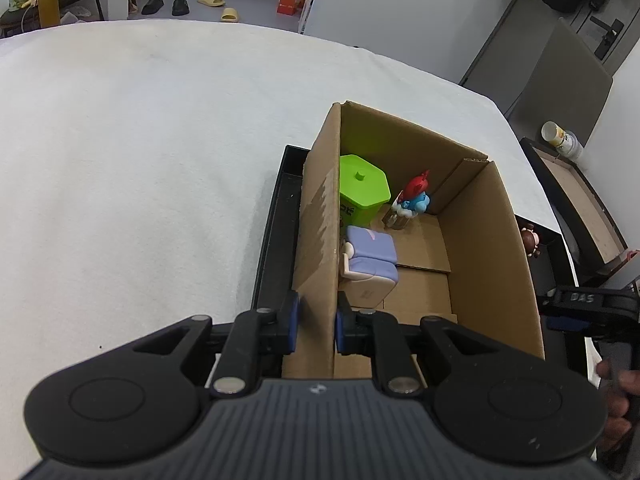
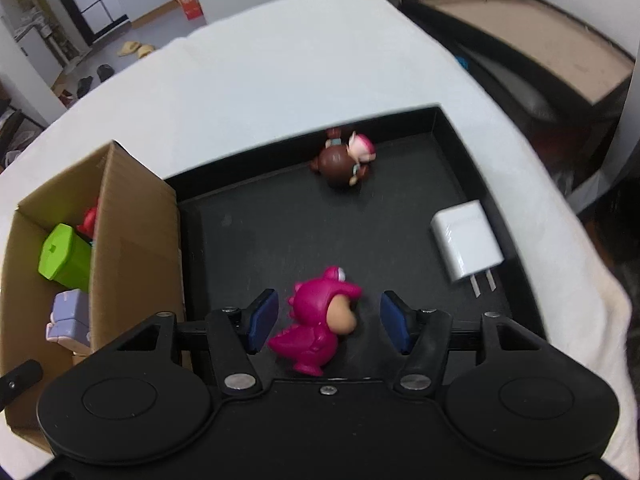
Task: Organize rigid objects
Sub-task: 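Move the right tool to the pink figure on the tray and grasp it, then carry the pink figure into the box and open the right tool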
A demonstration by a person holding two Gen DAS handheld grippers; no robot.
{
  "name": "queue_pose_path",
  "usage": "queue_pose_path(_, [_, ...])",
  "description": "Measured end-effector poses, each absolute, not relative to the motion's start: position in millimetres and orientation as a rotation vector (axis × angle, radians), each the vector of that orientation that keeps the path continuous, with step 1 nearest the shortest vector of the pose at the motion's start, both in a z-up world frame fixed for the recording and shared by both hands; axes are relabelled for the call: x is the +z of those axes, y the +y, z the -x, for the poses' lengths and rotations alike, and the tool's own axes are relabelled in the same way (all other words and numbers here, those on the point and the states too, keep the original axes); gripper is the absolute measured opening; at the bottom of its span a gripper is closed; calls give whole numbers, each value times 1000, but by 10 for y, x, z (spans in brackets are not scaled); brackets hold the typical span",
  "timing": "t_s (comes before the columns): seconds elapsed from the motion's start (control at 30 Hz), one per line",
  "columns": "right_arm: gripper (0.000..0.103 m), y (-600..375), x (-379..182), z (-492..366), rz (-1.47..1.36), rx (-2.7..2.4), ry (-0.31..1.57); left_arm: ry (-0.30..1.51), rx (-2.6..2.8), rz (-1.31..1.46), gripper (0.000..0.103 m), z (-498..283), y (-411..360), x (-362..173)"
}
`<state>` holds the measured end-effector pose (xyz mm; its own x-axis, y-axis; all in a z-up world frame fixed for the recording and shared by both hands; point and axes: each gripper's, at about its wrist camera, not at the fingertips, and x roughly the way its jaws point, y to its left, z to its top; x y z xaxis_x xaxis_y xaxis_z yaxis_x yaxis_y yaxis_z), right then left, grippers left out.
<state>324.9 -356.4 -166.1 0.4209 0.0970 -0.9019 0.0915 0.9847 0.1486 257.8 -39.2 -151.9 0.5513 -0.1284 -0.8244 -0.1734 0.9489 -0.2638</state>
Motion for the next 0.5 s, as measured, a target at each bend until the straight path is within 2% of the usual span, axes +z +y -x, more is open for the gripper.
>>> queue_pose_path(0.27, [57,-3478,-1790,-3315,-190,-29,1143,989,33,331,16,-2575,-417,-1511])
queue_pose_path(0.3, [55,-3449,-1810,-3314,-177,-20,1154,988,32,331,16,-2573,-417,-1511])
queue_pose_path(0.33, [41,-3436,-1829,-3314,-173,-16,1166,988,31,332,16,-2572,-420,-1510])
queue_pose_path(0.5, [41,-3497,-1762,-3251,-203,-35,1147,987,31,331,16,-2573,-421,-1517])
